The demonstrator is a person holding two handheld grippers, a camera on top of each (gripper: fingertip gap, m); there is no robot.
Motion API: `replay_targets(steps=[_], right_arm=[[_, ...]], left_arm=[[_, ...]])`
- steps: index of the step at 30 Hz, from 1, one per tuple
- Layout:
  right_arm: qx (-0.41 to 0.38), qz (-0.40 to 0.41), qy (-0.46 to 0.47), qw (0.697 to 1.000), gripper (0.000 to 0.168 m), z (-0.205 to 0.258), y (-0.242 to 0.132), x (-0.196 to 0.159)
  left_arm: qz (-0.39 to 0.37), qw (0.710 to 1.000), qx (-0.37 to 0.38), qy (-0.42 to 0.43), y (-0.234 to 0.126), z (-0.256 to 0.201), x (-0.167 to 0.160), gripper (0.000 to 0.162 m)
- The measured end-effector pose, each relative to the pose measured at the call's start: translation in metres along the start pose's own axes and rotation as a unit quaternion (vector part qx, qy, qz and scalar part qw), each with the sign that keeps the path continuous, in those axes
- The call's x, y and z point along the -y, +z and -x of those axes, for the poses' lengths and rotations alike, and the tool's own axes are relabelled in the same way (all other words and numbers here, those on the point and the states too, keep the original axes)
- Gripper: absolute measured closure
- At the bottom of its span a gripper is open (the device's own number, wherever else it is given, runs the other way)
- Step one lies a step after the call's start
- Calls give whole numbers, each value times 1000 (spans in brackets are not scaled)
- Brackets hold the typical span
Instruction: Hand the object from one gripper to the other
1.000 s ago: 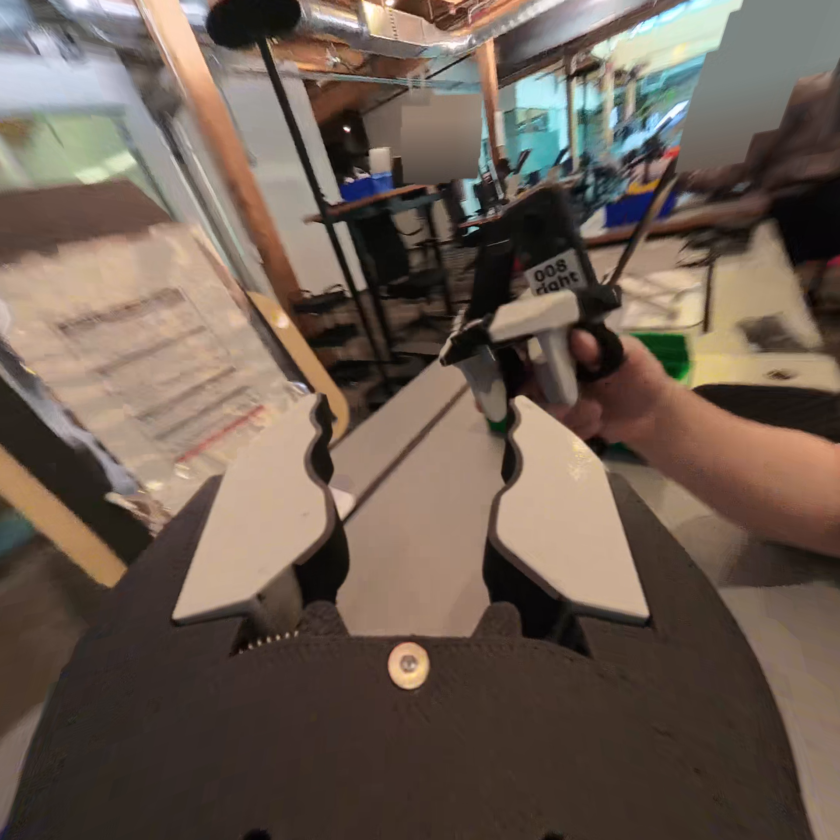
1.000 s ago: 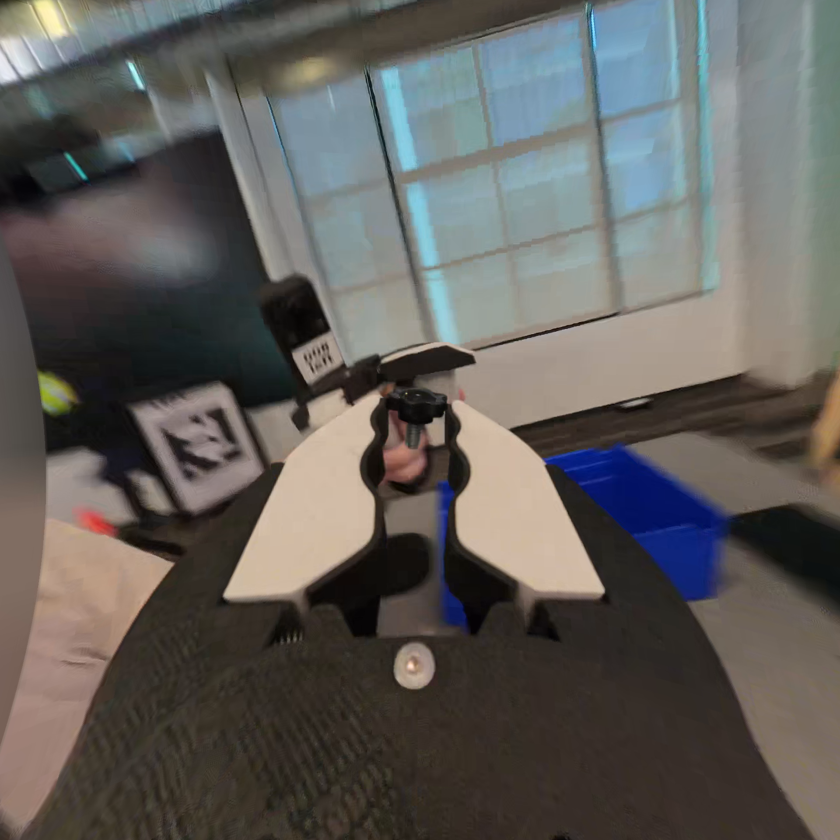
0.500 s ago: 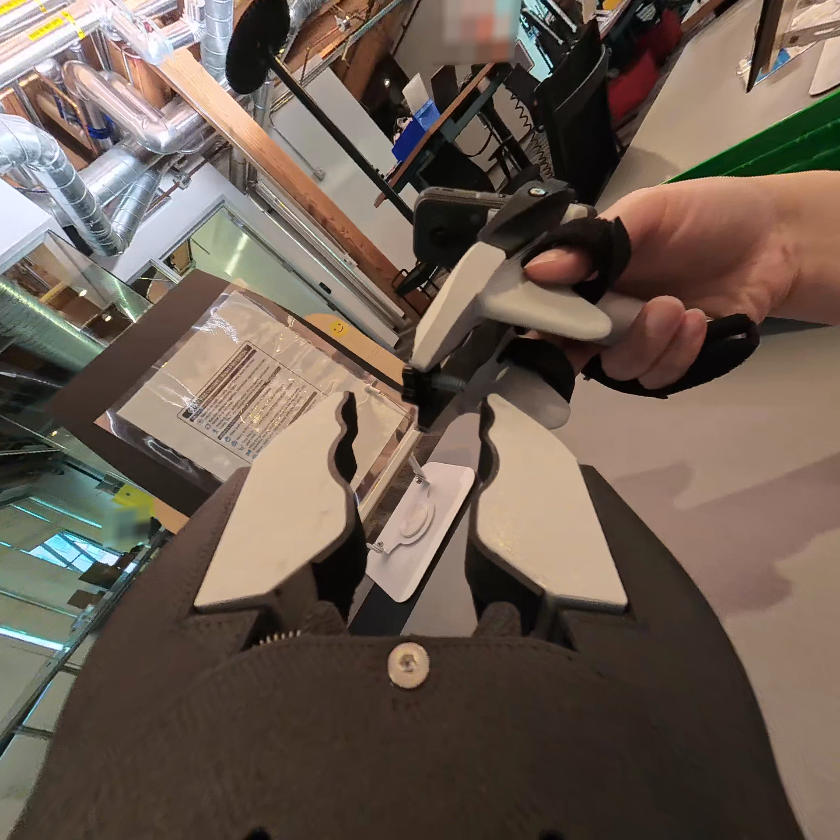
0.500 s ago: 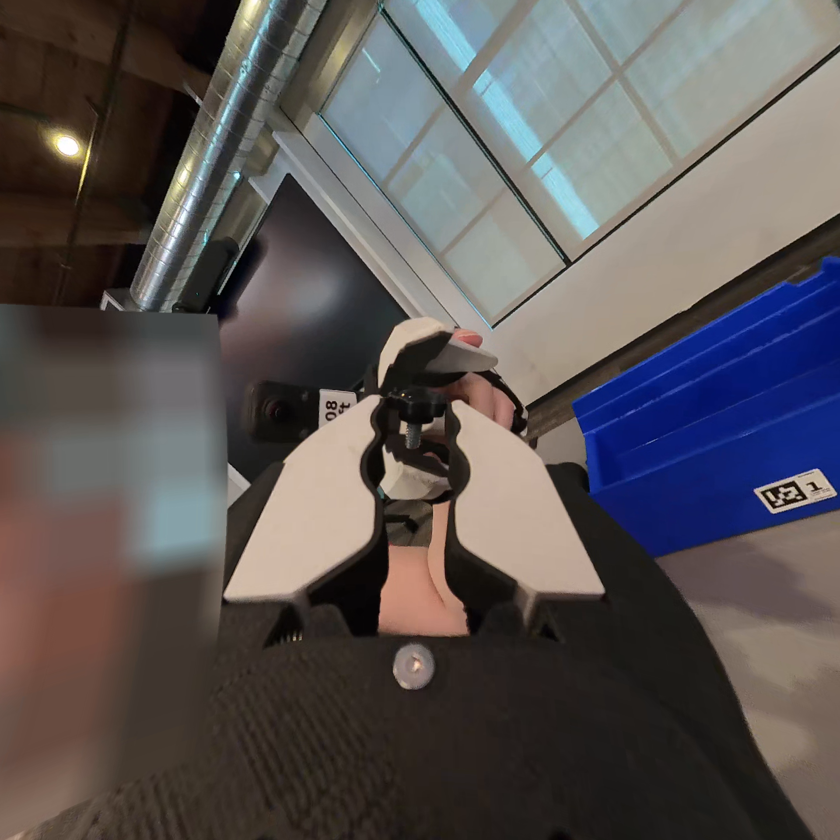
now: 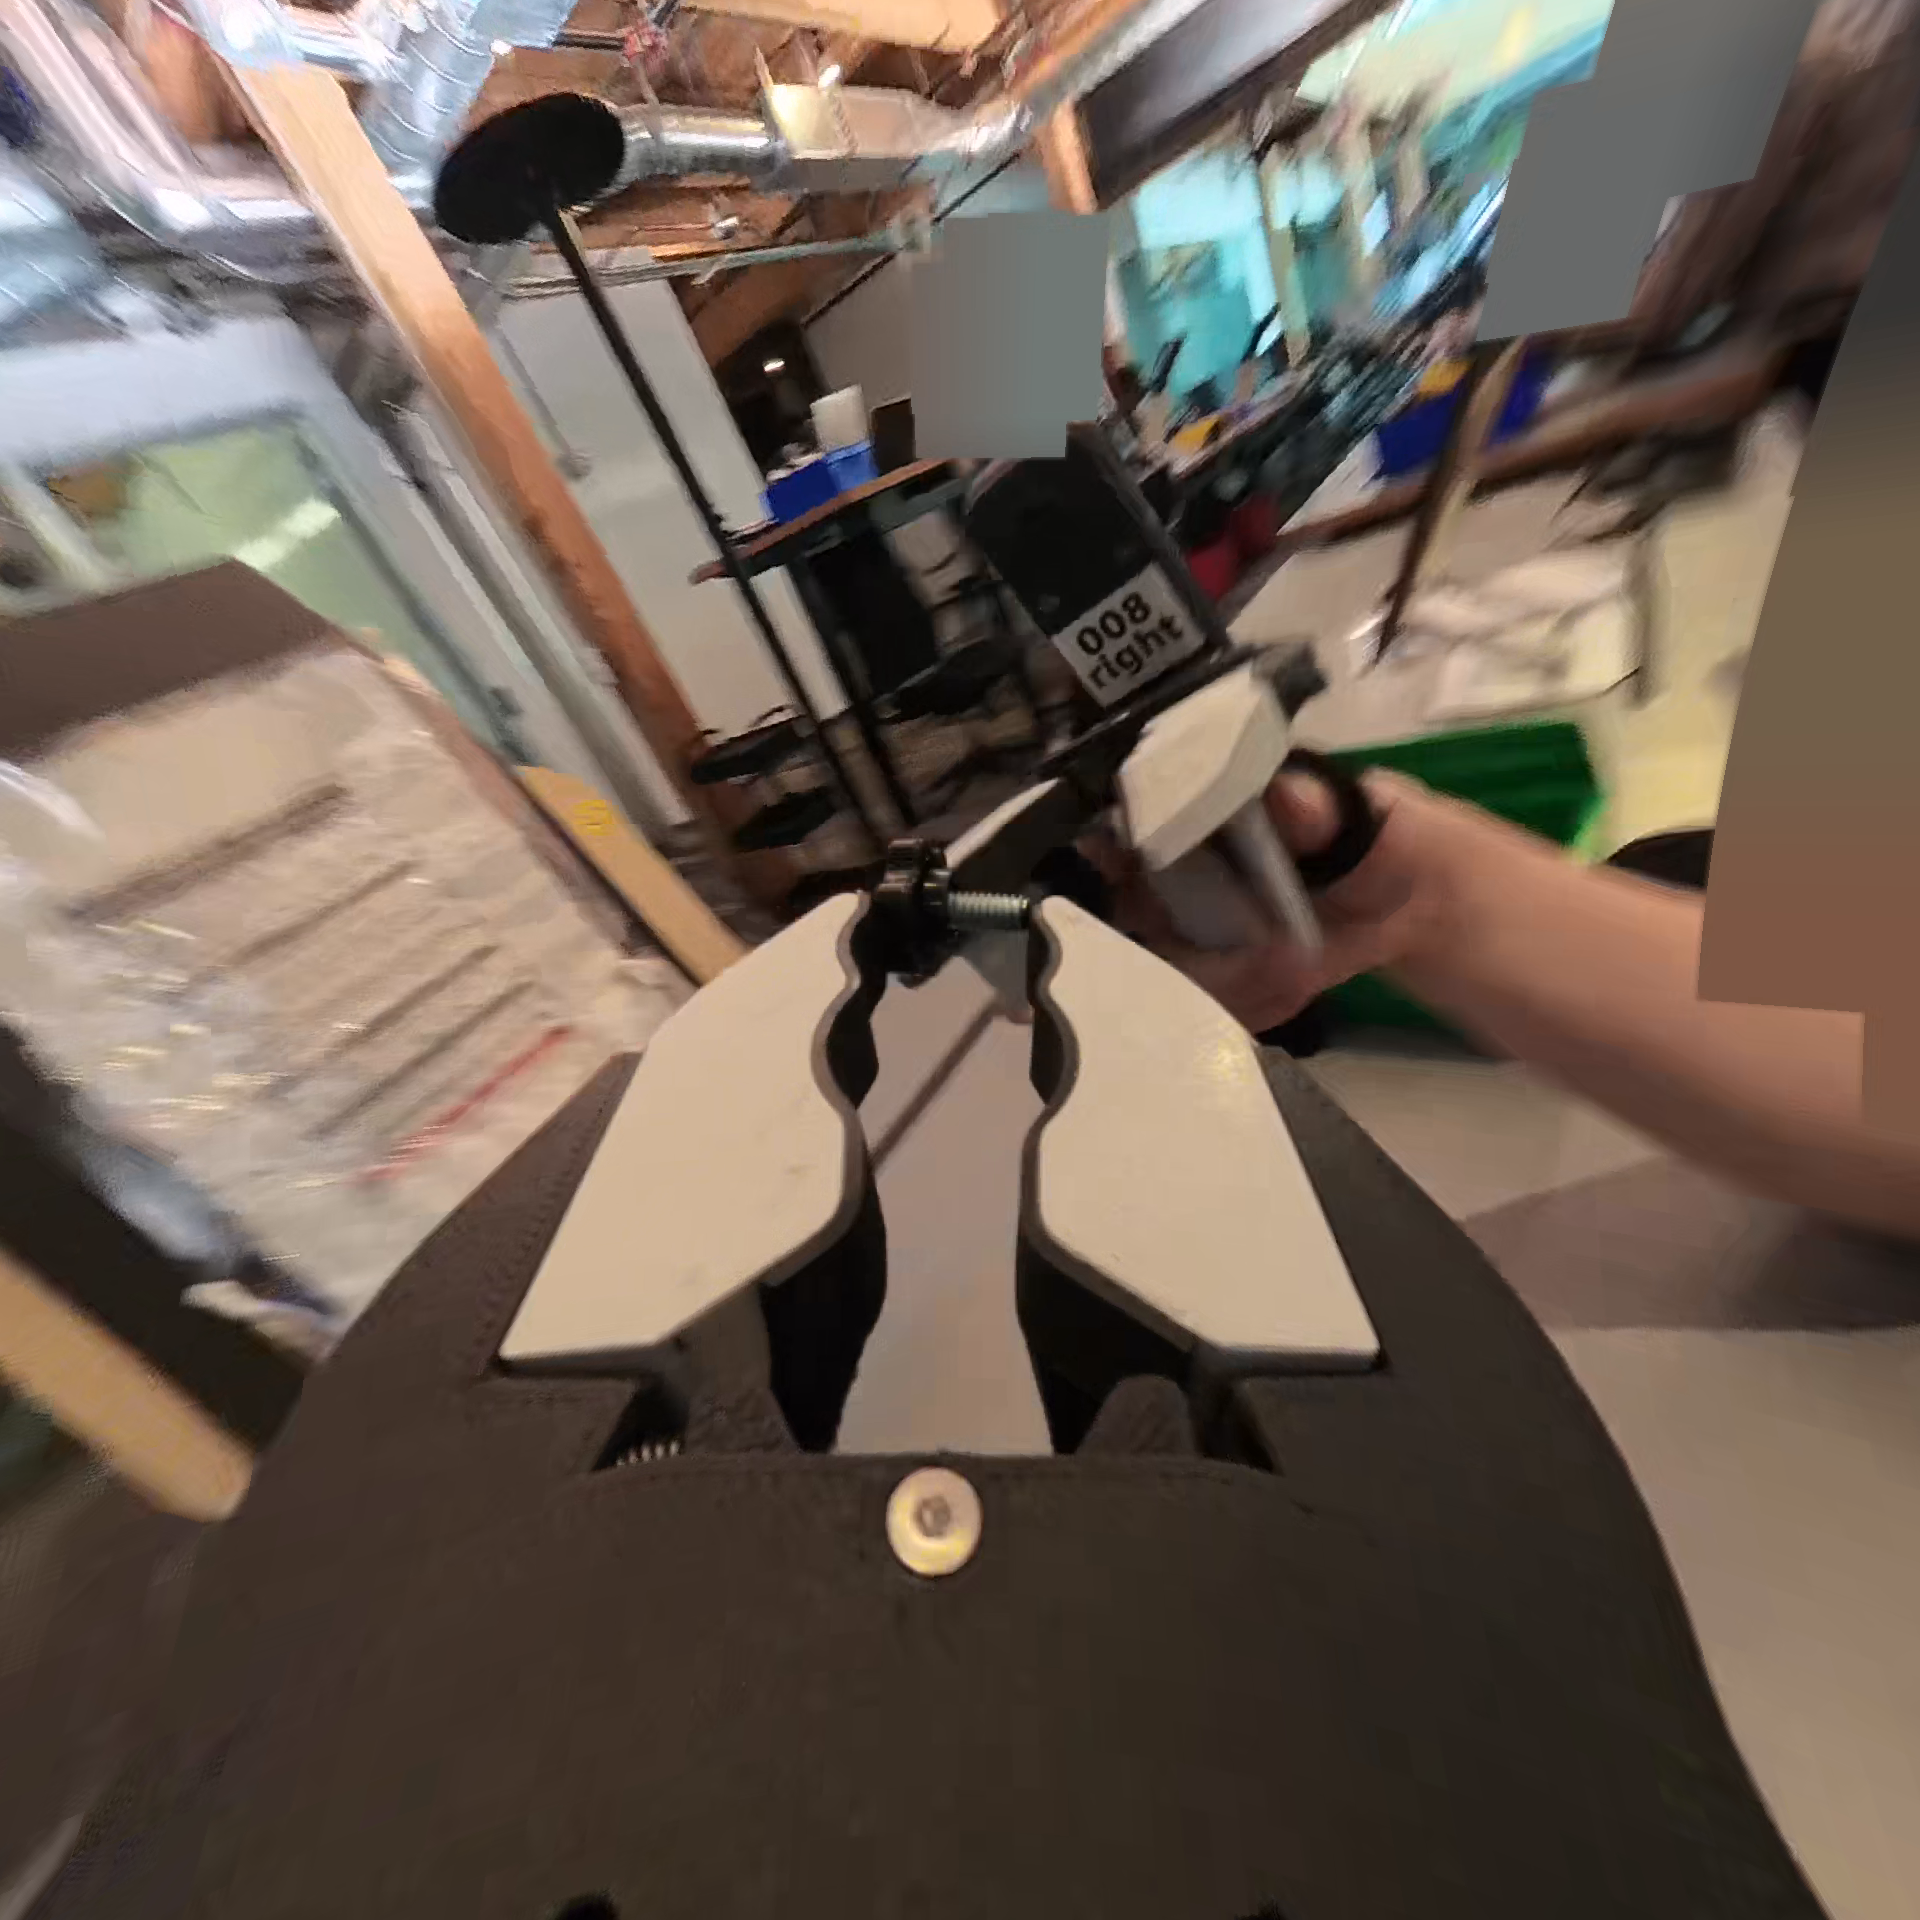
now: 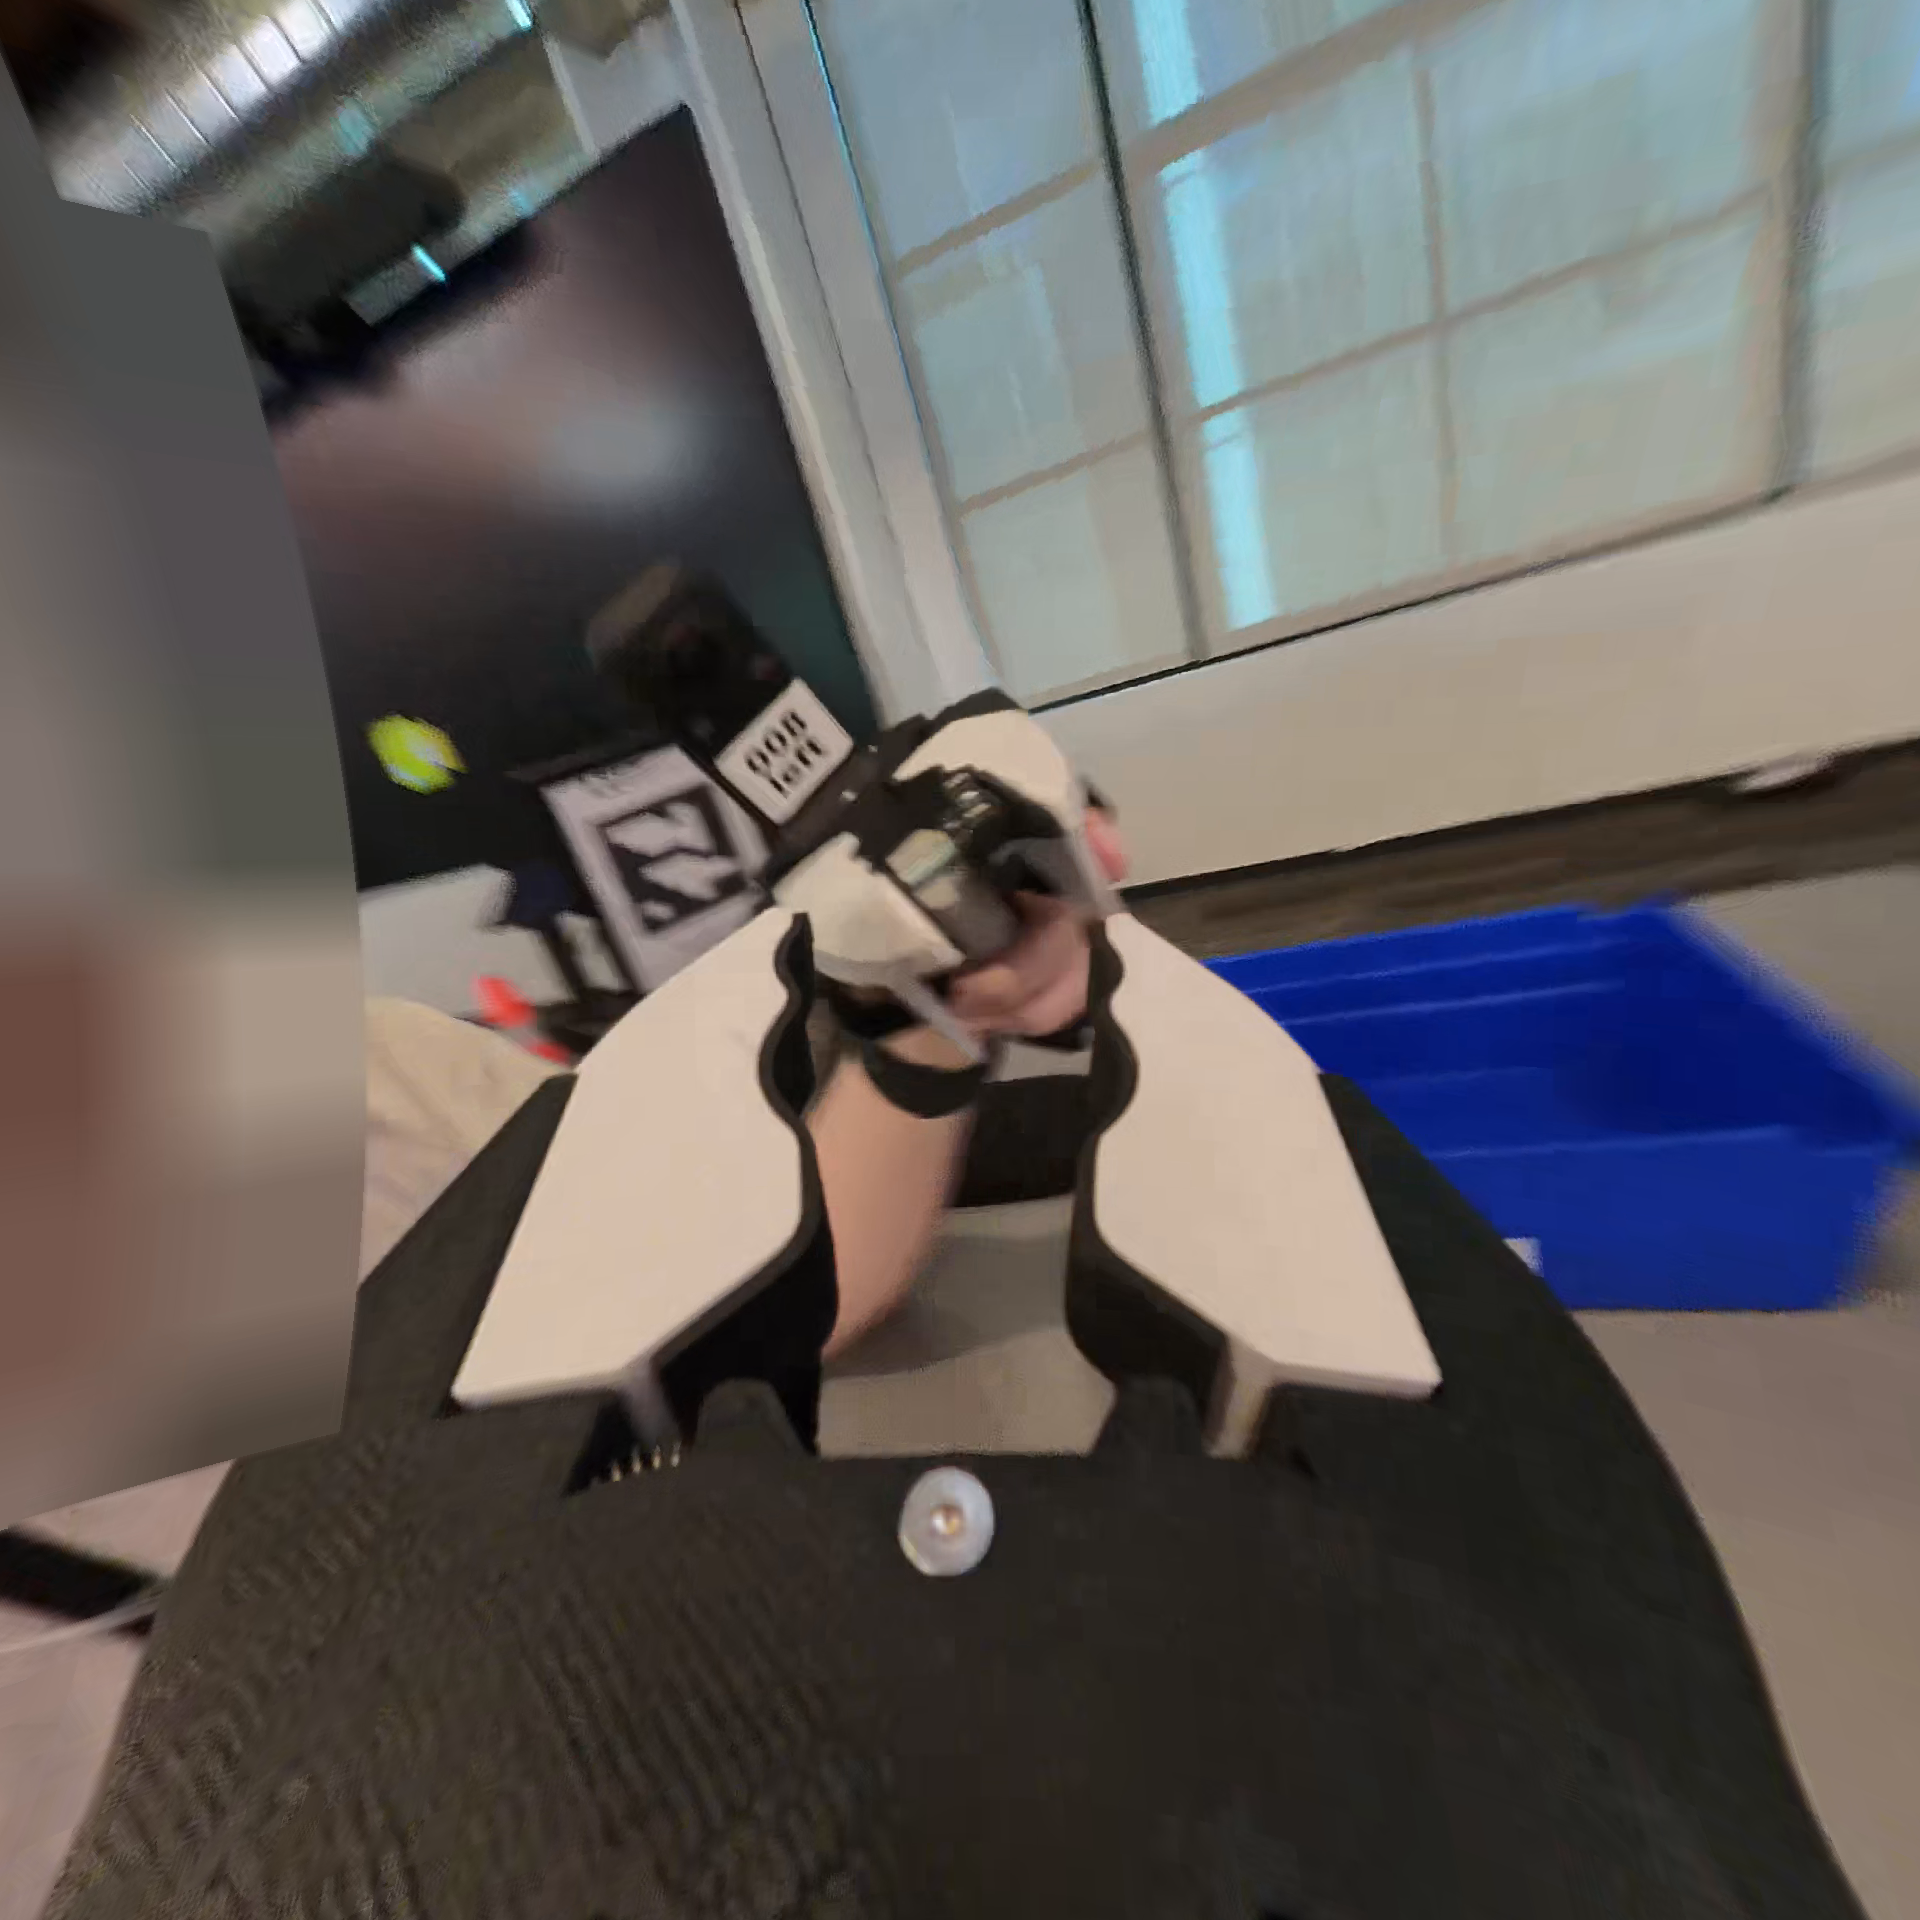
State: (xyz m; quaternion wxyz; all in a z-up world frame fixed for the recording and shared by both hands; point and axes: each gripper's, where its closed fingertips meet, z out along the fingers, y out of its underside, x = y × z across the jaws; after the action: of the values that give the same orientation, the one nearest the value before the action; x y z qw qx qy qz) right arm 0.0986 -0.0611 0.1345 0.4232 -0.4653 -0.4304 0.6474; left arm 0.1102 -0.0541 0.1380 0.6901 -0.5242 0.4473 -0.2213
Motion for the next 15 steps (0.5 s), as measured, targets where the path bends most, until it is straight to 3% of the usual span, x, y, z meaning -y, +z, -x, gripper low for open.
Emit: replay_targets(steps=[1,3,4,8,10,15], right_arm=[[-40,-4,-75,996,117,-5,-3,4],[-121,-13,-256,959,116,-10,-10,13],[-159,-11,-353,922,117,-8,-13,16],[-242,57,-653,715,135,7,-11,7],[-261,101,-708,649,140,4,-5,0],[-243,121,-724,634,143,4,6,-13]], left_arm=[[-17,998,-29,-54,-2,-3,7,137],[-46,982,-84,-166,-7,-5,17,137],[-53,969,-106,-215,-8,-5,19,138],[18,943,-152,-294,-7,-9,-6,137],[41,936,-162,-311,-6,-11,-15,137],[54,920,-199,-334,-4,-23,-18,137]])
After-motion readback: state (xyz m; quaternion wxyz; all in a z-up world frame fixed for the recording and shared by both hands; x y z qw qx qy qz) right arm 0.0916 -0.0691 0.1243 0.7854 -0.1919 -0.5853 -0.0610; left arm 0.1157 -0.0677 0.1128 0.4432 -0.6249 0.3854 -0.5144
